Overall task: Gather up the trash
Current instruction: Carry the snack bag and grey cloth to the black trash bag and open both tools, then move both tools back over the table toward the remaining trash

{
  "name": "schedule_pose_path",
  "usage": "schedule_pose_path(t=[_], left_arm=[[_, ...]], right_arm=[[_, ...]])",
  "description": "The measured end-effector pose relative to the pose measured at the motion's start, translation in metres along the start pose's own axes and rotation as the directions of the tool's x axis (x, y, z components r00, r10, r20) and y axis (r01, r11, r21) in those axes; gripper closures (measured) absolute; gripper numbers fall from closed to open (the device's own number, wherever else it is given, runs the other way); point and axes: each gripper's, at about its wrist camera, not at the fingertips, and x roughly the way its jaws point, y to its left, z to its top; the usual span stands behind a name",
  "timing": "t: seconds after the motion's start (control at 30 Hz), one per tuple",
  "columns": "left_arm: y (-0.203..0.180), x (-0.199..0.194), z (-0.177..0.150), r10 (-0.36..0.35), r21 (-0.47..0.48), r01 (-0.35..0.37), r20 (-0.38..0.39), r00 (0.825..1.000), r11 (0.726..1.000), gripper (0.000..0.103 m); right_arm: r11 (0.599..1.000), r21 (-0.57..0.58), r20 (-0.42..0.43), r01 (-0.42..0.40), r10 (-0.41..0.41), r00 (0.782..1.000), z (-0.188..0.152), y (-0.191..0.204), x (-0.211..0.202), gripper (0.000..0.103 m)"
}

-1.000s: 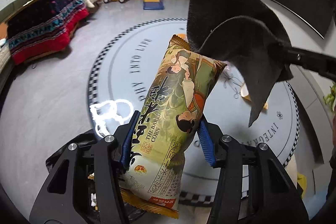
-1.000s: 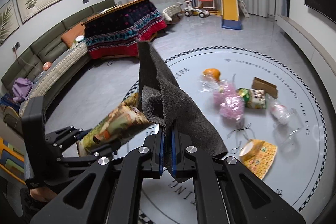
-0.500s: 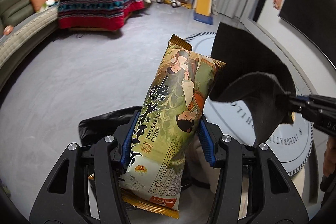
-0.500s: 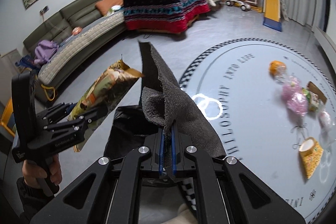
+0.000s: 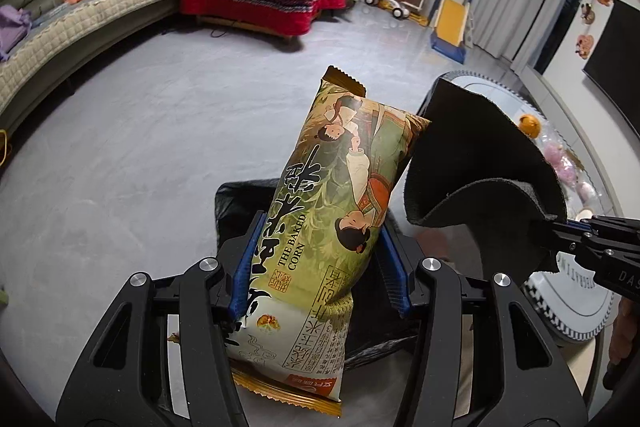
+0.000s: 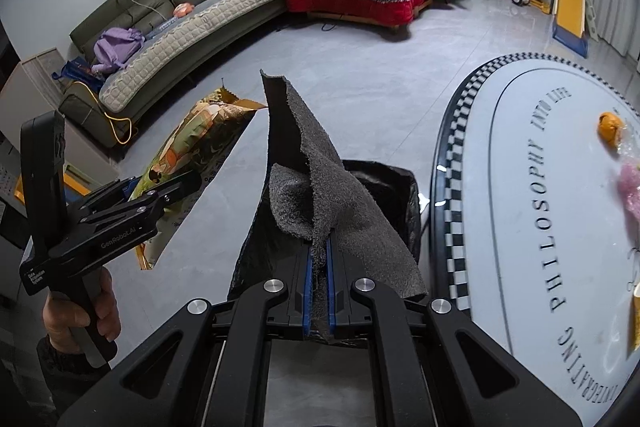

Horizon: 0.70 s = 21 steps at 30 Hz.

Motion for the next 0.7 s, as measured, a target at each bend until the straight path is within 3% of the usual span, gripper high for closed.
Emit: schedule_pose_path(t=[0.07, 0.13, 0.17, 0.33, 0.7], left_arm=[[0.007, 0.005, -0.005, 0.009, -0.011, -0.009, -0.014, 1.0, 1.0, 0.048], [0.008, 0.01, -0.006, 0.08, -0.01, -0.08, -0.012, 0.997, 0.997, 0.016], [0.007, 0.008, -0.005, 0.122, -0.007, -0.122, 0.013, 0.992, 0.993, 0.006], [0.003, 0.008, 0.003, 0.152, 0.018, -0.153, 0.037, 0.988, 0.988, 0.006], [-0.028, 0.013, 0.008, 0.089, 0.081, -0.091, 0.026, 0.996, 0.993, 0.006]], right_arm=[[1.0, -0.001, -0.023, -0.003, 0.003, 1.0, 0.002, 0.003, 0.012, 0.094], [0.999, 0.018, -0.019, 0.032, -0.032, 0.999, 0.004, 0.001, 0.018, 0.068], [0.999, 0.019, -0.003, 0.037, -0.037, 0.999, 0.004, 0.001, 0.017, 0.055], [0.999, 0.026, 0.01, 0.046, -0.046, 0.999, 0.001, -0.008, 0.013, 0.055], [0.996, 0.082, 0.05, 0.037, -0.041, 0.998, -0.006, -0.046, -0.013, 0.054]])
